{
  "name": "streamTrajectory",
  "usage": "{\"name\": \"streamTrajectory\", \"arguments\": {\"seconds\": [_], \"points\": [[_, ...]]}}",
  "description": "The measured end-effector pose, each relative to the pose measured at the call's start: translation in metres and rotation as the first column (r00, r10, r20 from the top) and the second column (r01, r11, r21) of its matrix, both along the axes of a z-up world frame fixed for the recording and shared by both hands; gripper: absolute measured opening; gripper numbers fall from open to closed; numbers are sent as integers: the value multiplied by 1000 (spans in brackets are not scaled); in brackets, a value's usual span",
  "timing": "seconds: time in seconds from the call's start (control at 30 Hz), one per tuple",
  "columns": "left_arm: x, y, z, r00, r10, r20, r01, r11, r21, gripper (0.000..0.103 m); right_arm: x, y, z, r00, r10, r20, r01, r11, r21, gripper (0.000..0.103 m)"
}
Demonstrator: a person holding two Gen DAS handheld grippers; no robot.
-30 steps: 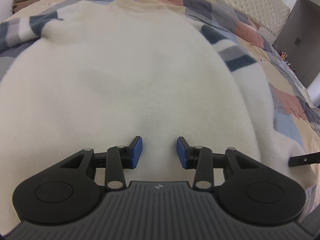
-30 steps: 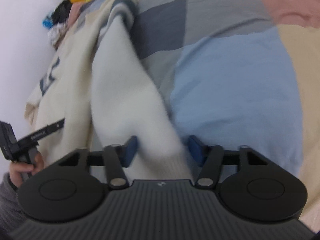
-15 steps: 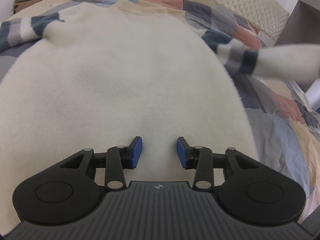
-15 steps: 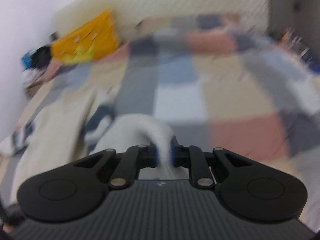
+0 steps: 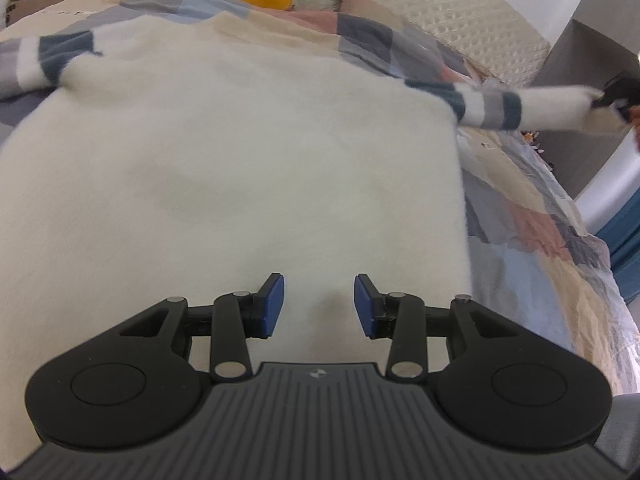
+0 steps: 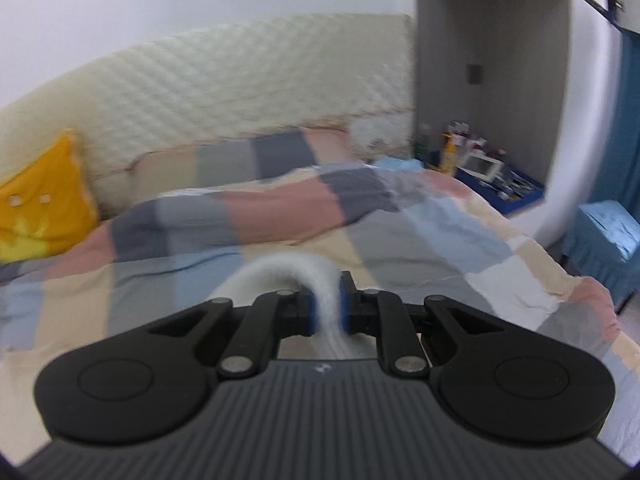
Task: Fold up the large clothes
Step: 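Grasp the striped sleeve cuff with the right tool and pull it outward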
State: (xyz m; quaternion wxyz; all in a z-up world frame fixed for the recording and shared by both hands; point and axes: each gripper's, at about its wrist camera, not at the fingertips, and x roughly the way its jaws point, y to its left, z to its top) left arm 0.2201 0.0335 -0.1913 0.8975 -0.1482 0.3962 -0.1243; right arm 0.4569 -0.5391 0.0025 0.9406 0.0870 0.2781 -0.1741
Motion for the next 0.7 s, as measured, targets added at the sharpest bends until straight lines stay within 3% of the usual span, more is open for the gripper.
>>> {"name": "streamTrajectory", "arguments": {"seconds": [0.2,0.5,0.6,0.7], "points": [[5,1,-1,1000,-14,-14,14,1000,-5,44,32,-20,-85,991,-45,-122,35,996,-87,14],[13,-2,-7,998,-28,-51,27,1000,-14,45,3,-50,-210,973,-36,-230,38,999,5,15],[17,-2,-7,998,-31,-56,30,999,-15,44,-19,-59,-232,983,-26,-184,43,995,85,15],[16,-3,-7,998,-30,-60,29,999,-18,44,-30,-59,-238,988,-4,-151,19,995,96,17]]}}
